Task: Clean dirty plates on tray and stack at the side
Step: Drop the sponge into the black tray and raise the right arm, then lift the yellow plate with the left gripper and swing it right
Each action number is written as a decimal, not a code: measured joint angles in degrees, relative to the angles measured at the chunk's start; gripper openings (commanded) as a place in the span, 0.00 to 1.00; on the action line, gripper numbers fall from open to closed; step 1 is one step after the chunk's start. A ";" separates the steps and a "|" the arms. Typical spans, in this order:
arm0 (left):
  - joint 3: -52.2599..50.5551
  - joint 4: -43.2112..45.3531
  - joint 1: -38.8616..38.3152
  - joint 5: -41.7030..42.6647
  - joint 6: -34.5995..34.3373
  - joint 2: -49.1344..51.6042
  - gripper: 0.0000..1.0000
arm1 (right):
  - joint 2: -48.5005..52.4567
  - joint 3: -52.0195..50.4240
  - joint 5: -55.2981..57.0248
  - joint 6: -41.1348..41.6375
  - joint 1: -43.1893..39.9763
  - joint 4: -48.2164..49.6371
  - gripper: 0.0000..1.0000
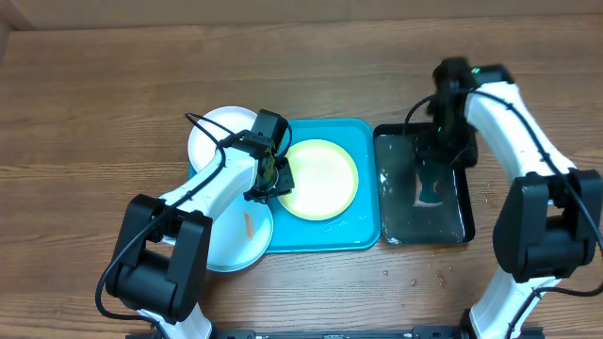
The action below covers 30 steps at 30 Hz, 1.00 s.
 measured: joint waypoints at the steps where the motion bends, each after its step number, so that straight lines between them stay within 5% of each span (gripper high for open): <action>1: 0.00 0.00 -0.02 -0.02 0.00 0.00 0.36 | 0.00 1.07 0.00 0.07 -0.90 0.00 0.80; 3: 0.00 0.07 -0.28 -0.02 0.00 0.00 0.36 | 0.00 2.14 -0.20 0.50 -3.48 0.07 1.00; 9: 0.00 1.14 -2.23 -0.33 0.00 0.00 0.36 | 0.02 2.16 -0.33 0.66 -13.20 -0.55 1.00; 11: 0.00 1.11 -2.69 -0.72 0.00 0.00 0.25 | 0.02 2.16 -0.33 0.63 -15.63 0.11 1.00; 13: 0.00 1.14 -3.04 -1.16 -0.09 0.00 0.04 | 0.02 2.16 -0.33 0.66 -16.98 1.03 1.00; 30: 7.23 -7.82 2.47 2.38 6.32 -1.49 0.04 | 0.02 2.16 -0.39 0.61 -19.15 14.51 1.00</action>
